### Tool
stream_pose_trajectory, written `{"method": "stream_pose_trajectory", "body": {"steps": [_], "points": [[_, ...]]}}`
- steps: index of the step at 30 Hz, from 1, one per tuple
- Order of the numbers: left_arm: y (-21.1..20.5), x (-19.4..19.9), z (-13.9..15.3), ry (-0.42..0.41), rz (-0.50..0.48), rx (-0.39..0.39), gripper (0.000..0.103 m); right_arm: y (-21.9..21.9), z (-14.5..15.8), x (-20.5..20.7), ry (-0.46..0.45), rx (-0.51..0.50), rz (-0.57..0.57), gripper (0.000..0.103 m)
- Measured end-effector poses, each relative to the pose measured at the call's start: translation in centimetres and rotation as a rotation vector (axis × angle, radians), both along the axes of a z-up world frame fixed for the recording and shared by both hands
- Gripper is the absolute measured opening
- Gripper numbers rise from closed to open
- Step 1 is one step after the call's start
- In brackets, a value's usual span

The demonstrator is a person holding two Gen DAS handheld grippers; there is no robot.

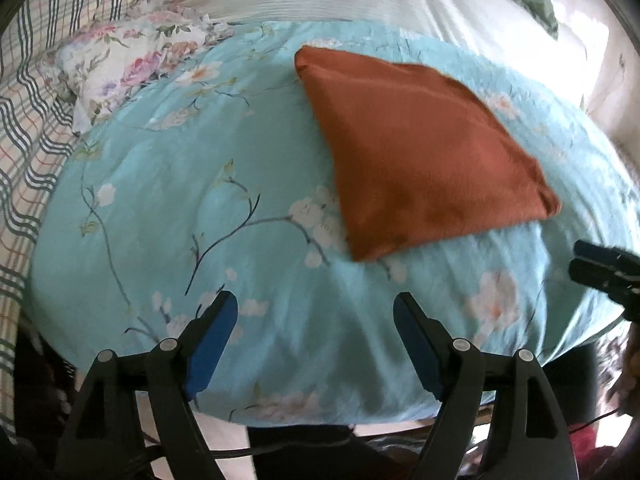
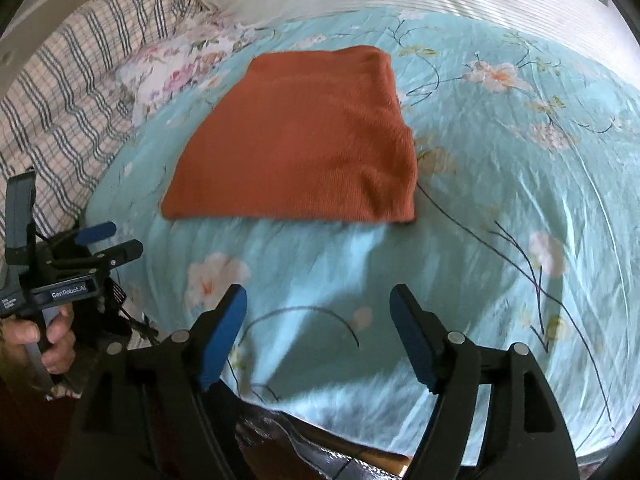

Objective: Fold small clothes

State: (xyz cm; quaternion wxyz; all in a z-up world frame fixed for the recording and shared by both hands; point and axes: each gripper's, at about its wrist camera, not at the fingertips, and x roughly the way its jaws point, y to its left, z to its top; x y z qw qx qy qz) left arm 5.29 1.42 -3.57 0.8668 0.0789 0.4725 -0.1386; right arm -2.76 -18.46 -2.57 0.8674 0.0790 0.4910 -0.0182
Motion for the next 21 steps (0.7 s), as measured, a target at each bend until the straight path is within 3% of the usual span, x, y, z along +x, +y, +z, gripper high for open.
{"method": "stream_pose_trajectory", "body": {"steps": [9, 16, 18, 21], "points": [[-0.9, -1.9, -0.4, -0.016, -0.038, 0.087, 0.081, 0.5, 1.3, -0.8, 0.015, -0.020, 0.027, 0.081], [-1.3, -2.3, 4.6, -0.115, -0.031, 0.095, 0.083, 1.0, 5.1, -0.3, -0.033, -0.048, 0.063, 0.096], [-1.4, -2.1, 5.8, -0.120, -0.030, 0.088, 0.085, 1.3, 5.8, -0.1, -0.043, -0.071, 0.073, 0.102], [-1.4, -1.4, 7.0, -0.116, -0.012, 0.080, 0.089, 1.3, 5.9, 0.3, -0.049, -0.080, 0.086, 0.102]]}}
